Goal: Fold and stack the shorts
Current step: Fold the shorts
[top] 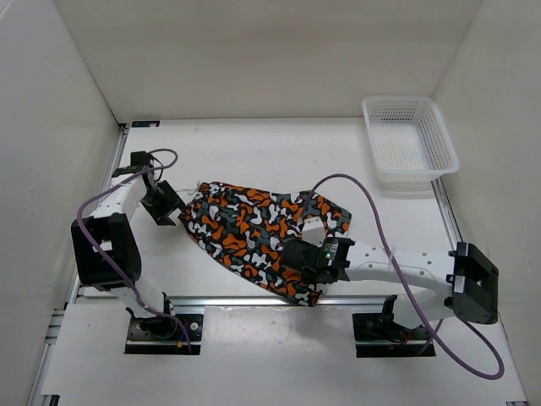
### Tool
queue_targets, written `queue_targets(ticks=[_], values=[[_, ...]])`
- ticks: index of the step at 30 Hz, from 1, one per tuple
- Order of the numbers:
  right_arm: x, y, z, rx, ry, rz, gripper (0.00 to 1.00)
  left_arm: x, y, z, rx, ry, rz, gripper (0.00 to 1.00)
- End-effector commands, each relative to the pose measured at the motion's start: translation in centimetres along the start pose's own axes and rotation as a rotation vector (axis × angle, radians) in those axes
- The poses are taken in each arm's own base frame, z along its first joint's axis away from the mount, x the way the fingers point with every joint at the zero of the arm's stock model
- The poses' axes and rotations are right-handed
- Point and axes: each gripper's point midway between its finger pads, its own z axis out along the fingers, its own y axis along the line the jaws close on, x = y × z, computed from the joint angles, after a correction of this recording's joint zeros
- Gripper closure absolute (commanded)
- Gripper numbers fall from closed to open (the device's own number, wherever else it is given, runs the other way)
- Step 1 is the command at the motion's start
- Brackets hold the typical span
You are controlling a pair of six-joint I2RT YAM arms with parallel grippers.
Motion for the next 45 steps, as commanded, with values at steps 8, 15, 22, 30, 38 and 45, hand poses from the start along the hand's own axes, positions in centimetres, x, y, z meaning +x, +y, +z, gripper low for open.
queue_targets(ticks=[8,15,22,30,38,45], values=[[2.0,3.6,2.5,-0.072,0.104,-0.168,0.48,-0.4,0.7,2.2,-0.026,0.001,-0.007,0.64],[2.3,3.6,4.8,-0.013,0.123,-0.184,0.65,-0.5,0.9,2.8,-0.041,0.008,-0.009,0.85],[2.9,3.8,5.3,-0.015,0.148,-0.208,0.60,-0.5,0.9,2.8,-0.041,0.008,-0.009,0.85],[0.6,2.4,2.2,0.077,0.013,-0.204,0.65,-0.6,0.6,2.3,-0.023,-0.003,-0.006,0.85],[1.8,3.9,2.0,0.048,0.040,-0.222,0.69,-0.9,0.3,1.9,-0.014,-0.018,-0.003,0.85],[2.3,3.6,4.0,0.052,0.070,-0.221,0.61,-0.9,0.2,1.9,-0.006,-0.013,-0.003,0.85]])
